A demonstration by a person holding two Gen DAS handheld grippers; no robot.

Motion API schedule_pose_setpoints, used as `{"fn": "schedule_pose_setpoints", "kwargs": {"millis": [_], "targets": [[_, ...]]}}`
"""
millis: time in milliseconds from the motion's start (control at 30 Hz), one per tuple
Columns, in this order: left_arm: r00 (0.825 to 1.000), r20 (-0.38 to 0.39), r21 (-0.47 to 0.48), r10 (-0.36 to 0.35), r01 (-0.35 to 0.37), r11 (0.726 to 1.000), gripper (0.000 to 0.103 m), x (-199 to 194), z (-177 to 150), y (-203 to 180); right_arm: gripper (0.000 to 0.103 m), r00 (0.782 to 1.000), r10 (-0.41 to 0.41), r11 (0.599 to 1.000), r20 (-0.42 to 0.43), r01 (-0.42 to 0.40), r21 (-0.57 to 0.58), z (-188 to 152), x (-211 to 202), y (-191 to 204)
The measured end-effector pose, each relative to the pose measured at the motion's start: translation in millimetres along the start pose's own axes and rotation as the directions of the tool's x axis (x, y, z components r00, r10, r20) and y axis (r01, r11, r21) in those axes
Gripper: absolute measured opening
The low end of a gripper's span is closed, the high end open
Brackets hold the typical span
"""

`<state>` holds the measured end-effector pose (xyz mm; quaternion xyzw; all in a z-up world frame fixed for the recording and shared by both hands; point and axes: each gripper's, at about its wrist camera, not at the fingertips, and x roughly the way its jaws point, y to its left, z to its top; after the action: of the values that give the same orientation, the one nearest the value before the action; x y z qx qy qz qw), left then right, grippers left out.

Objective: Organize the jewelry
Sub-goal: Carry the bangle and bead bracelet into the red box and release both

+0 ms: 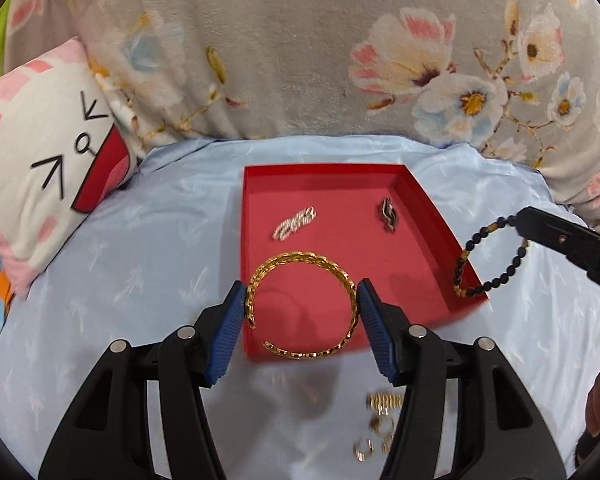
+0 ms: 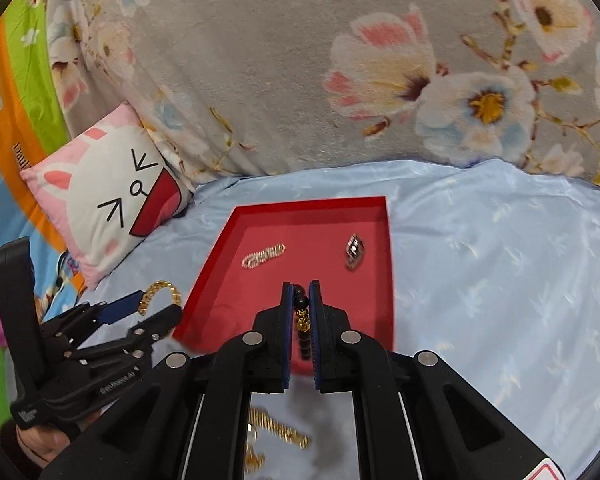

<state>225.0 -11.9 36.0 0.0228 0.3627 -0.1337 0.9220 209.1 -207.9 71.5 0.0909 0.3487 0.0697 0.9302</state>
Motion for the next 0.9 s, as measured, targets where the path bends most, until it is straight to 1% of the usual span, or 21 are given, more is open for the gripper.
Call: {"fn": "schedule_pose_setpoints", "kwargs": {"millis": [133,267,400,600,633,667,700,733,767,800,900], "targets": [[1.000,-0.024,0.004,0.012,-0.012,1.000,0.055,44.2,18.9,1.1,0.007,0.999,-0.003,1.000,-0.039,0.003,0.012,11.2,46.6,-3.1],[0.999,-0.044,0.003,0.000,0.000,1.000,0.055,71.2,22.4,2.1,0.007,0.996,-0.033,0.999,-0.088,0.034,0.013,9.3,86.9,-13.5],[0.998,-0.059,-0.004,0.006,-0.006,1.000,0.055,90.1,23.3,3.6,0.007,0.990,-0.071,0.997,-0.123,0.073,0.014,3.2,109.5,-26.7],[0.997,-0.072,-0.003,0.016,-0.016,1.000,0.055,105.8,22.9,0.8,0.008,0.983,-0.138,0.990,-0.118,0.138,-0.007,2.3,120.3,-37.6],[0.997,-0.073,-0.005,0.025,-0.026,1.000,0.058,106.9,22.9,1.1,0.010,0.983,-0.153,0.988,-0.103,0.153,-0.011,2.6,117.2,-37.7],[0.997,-0.071,-0.011,0.034,-0.035,0.999,0.065,107.2,22.9,1.6,0.012,0.983,-0.160,0.987,-0.092,0.160,-0.011,2.8,113.5,-37.7],[0.997,-0.066,-0.020,0.041,-0.042,0.999,0.070,106.2,23.2,2.7,0.014,0.983,-0.161,0.987,-0.084,0.160,-0.007,3.1,109.6,-37.2],[0.997,-0.059,-0.031,0.048,-0.050,0.998,0.078,103.9,23.4,3.8,0.020,0.984,-0.159,0.987,-0.075,0.159,-0.001,3.0,105.2,-37.5],[0.998,-0.045,-0.044,0.055,-0.057,0.997,0.084,99.4,23.5,5.2,0.026,0.986,-0.157,0.988,-0.060,0.157,0.006,2.4,97.3,-36.8],[0.998,-0.037,-0.049,0.060,-0.061,0.997,0.086,96.1,23.8,5.5,0.028,0.987,-0.155,0.988,-0.050,0.155,0.006,2.4,92.3,-36.3],[0.997,-0.016,-0.046,0.074,-0.075,0.996,0.087,80.6,23.6,4.9,0.035,0.988,-0.156,0.988,-0.014,0.156,-0.015,-1.6,67.5,-28.4]]}}
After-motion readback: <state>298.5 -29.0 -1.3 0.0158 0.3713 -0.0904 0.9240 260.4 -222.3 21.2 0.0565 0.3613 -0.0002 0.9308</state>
